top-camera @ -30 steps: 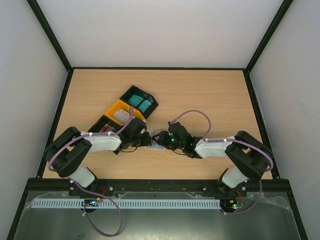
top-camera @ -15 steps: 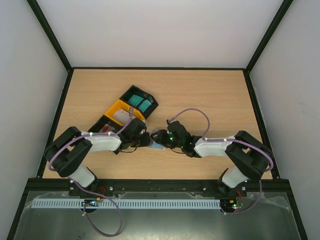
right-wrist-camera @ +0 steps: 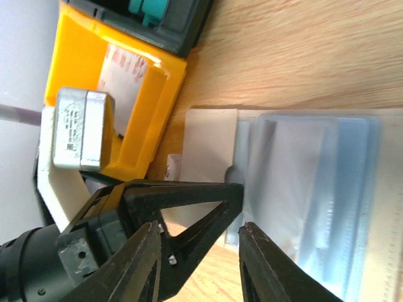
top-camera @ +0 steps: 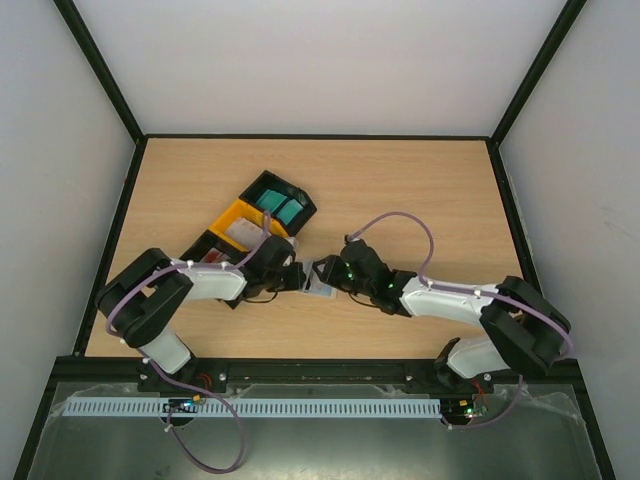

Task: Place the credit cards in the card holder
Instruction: Insert the credit card into the card holder.

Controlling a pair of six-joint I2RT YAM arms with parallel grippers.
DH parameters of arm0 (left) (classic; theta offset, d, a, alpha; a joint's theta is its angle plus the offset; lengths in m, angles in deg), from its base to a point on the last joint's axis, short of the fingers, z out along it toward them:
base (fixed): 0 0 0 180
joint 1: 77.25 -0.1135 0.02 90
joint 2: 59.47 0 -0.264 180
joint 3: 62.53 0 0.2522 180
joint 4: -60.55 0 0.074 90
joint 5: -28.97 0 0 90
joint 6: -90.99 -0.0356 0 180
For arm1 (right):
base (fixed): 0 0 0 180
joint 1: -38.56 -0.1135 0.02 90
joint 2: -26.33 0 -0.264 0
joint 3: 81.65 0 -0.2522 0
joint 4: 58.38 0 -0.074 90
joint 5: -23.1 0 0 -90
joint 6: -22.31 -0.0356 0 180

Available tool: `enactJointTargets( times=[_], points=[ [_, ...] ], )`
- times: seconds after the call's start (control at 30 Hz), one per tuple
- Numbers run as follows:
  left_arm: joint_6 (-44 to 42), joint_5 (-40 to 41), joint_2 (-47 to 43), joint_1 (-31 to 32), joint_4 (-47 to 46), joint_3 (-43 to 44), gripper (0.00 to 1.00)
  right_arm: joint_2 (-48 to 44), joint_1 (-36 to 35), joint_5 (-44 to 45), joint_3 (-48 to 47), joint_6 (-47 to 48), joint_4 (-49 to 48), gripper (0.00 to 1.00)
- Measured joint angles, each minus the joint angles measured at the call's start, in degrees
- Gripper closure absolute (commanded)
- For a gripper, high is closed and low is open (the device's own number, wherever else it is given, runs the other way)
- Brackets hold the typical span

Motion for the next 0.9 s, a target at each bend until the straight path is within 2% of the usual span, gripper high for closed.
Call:
enactJointTargets(
  times=[0.2, 0.4, 0.73, 0.9],
  points=[
    [0.0, -0.7, 1.5, 0.0, -2.4, 0.1, 0.96, -1.8, 0.0, 6.0, -0.1, -0.2, 7.7, 0.63],
    [0.0, -0.7, 1.7, 0.0, -2.9, 0.1, 0.96, 0.6, 0.0, 6.6, -0.7, 0.0, 10.6, 0.63],
    [0.0, -0.8, 1.7, 0.0, -3.0, 0.1, 0.96, 7.6, 0.0, 2.3, -2.6, 0.9, 8.3, 0.63],
    [0.0, -0.8, 1.6, 0.0, -2.9, 0.1, 0.94, 8.1, 0.0, 0.5, -2.7, 0.9, 5.3, 0.63]
  ],
)
